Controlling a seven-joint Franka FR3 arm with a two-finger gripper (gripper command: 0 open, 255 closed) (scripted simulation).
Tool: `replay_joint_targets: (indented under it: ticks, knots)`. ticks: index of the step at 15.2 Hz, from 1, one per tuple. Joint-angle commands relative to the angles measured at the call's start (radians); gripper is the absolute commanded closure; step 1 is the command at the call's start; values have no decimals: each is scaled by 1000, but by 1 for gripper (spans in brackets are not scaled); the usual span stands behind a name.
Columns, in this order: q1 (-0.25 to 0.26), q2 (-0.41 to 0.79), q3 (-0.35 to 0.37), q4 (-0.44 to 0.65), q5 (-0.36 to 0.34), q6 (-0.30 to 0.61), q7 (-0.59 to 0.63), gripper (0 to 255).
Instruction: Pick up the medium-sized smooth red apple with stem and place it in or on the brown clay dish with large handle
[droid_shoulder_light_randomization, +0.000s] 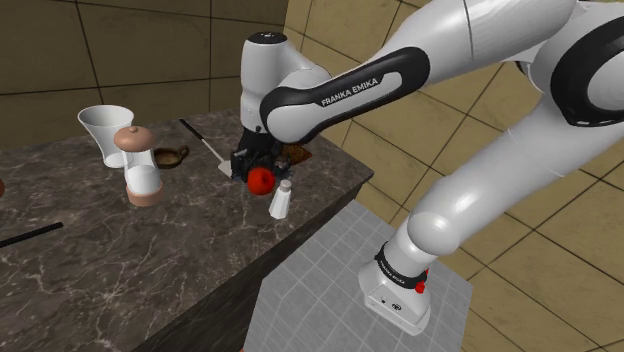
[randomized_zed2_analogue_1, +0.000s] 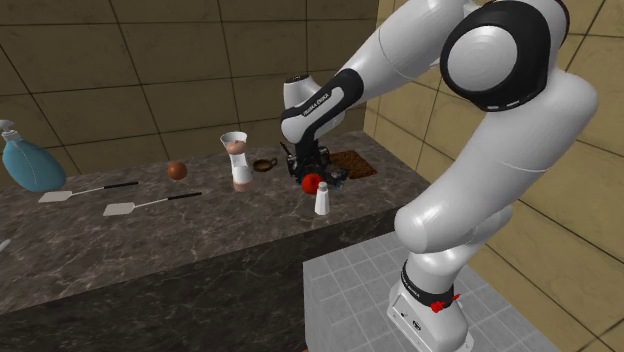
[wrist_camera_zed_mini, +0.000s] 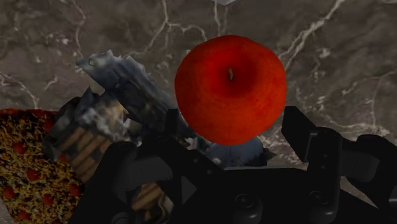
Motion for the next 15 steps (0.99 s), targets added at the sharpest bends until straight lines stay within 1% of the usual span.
replay_joint_targets:
  ticks: [1,15]
  knots:
    - [3,-18,-4,11,10,-28,-10,255]
    - [14,-112,-32,125,49,-228,-61,255]
